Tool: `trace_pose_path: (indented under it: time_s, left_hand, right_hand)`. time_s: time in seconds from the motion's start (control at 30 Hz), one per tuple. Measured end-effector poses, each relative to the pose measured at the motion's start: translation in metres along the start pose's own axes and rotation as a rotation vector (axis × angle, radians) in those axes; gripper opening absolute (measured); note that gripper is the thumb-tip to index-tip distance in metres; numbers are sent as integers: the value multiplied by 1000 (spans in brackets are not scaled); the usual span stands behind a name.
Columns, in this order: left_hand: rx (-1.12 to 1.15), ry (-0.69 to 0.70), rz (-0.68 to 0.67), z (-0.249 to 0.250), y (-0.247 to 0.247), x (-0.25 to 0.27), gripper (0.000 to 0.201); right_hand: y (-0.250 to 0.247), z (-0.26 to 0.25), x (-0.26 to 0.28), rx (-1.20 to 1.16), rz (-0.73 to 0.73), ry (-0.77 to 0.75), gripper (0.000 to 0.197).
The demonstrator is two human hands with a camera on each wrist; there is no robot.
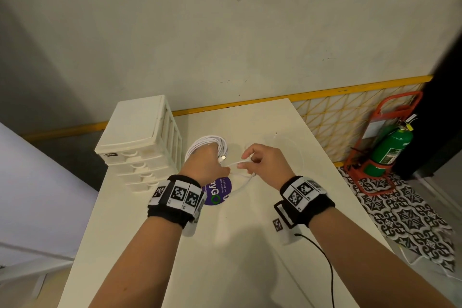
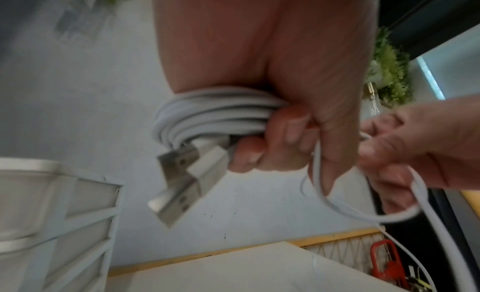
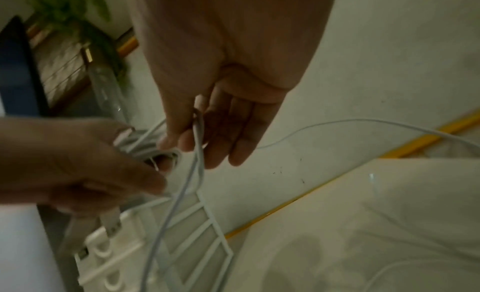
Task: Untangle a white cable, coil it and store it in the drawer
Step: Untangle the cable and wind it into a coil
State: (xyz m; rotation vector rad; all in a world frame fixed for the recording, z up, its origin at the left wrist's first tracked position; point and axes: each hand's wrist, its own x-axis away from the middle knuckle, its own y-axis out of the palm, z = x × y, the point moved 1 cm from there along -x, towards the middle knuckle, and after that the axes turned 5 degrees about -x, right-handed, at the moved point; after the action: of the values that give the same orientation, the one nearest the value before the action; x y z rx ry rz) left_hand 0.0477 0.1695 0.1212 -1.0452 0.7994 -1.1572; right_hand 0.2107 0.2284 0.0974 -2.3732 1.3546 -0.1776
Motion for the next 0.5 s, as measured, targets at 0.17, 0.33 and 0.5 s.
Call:
trace_pose_path:
  time_s: [0.17, 0.33, 0.5]
  left_hand:
    - [32, -65, 71, -6, 4, -2, 32]
    - [406, -158, 63, -18, 0, 1, 45]
    - [576, -221, 1, -24, 1, 6, 43]
  right_hand:
    - [5, -4, -1, -250, -84, 69, 42]
    - [2, 5, -4, 21, -7, -13, 49]
    - [-4, 14, -7, -108, 167, 58, 13]
